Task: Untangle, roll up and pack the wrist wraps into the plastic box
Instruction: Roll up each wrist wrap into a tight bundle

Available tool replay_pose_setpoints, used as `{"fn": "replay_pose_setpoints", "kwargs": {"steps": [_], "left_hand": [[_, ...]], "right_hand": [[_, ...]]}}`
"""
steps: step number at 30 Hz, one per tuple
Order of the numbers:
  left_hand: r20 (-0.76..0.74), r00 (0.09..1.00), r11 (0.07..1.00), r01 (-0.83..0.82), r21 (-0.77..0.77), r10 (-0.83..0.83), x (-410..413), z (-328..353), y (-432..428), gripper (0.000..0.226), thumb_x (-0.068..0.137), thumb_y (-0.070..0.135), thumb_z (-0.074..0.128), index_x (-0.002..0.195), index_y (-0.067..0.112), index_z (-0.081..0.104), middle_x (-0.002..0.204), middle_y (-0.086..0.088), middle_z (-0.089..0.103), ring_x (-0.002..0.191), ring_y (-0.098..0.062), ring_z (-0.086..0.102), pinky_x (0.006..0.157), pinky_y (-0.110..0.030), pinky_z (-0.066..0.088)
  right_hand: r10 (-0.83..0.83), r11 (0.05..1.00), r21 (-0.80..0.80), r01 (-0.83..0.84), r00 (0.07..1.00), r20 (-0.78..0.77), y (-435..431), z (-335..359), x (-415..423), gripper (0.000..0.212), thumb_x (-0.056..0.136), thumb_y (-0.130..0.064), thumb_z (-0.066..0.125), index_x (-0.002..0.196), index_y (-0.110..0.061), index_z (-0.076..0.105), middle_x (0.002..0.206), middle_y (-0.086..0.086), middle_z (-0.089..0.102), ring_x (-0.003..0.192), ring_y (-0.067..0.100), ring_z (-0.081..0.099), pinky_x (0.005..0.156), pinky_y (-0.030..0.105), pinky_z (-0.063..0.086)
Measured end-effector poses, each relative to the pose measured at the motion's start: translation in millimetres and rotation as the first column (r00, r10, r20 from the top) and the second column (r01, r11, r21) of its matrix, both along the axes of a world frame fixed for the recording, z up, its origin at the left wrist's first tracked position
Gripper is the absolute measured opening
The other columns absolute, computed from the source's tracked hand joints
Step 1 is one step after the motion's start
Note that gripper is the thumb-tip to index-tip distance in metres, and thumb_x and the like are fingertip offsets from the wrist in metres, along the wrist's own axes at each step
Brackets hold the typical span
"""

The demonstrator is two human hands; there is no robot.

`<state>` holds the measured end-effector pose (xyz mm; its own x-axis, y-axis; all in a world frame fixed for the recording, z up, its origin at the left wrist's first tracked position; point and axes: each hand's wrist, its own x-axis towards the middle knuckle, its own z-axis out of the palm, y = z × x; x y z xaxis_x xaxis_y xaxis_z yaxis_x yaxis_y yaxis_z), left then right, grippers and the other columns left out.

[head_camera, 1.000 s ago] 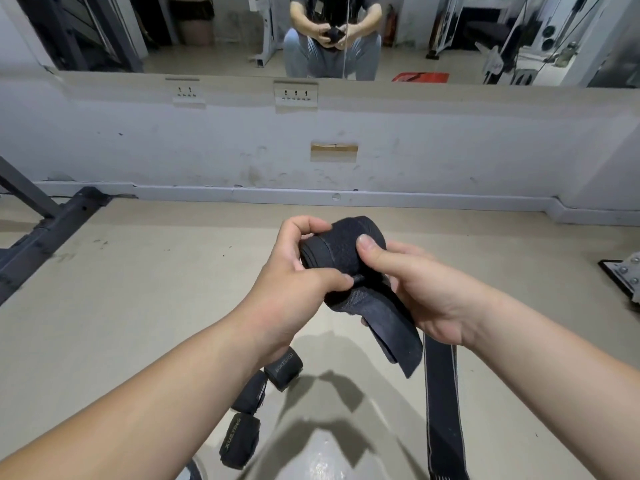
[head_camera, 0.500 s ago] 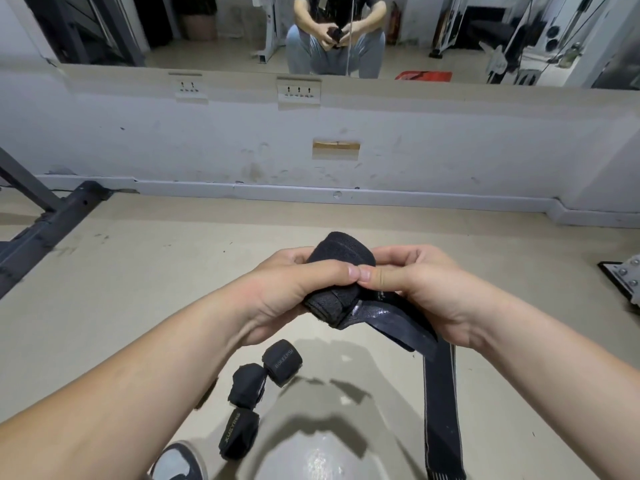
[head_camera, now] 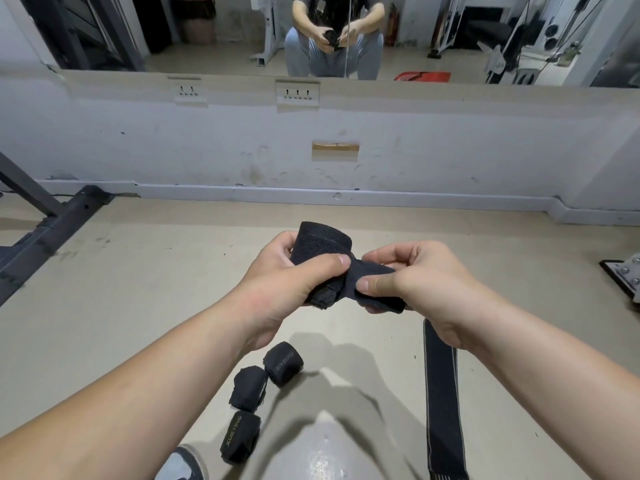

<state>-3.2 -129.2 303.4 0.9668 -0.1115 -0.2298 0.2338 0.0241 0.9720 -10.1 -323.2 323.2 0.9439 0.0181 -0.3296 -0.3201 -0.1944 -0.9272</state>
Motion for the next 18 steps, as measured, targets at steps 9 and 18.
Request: {"fn": "replay_pose_setpoints", "kwargs": {"steps": [9,18], "left_hand": [[0.028,0.999,0.999,-0.031,-0.007,0.032,-1,1,-2,0.057,0.07,0.035,0.085,0.12,0.017,0.064,0.108,-0.007,0.08,0.087,-0.023,0.077,0.081,-0.043,0.061],[0.097,0.994,0.998,-0.05,0.027,0.047,-5,-4,-4,0.038,0.087,0.034,0.086,0.118,0.023,0.067,0.104,-0.003,0.08,0.089,-0.024,0.075,0.076,-0.04,0.06]], "right_hand": [[-0.101,0.994,0.045,0.097,0.988,0.116,5,-3,-1,0.017,0.095,0.009,0.069,0.091,-0.007,0.075,0.08,0.012,0.074,0.064,0.026,0.074,0.065,0.035,0.066],[-0.127,0.964,0.238,0.119,0.992,0.02,16,0,-6,0.022,0.085,-0.008,0.085,0.08,-0.003,0.065,0.067,0.01,0.07,0.059,0.024,0.066,0.057,0.031,0.059]]}}
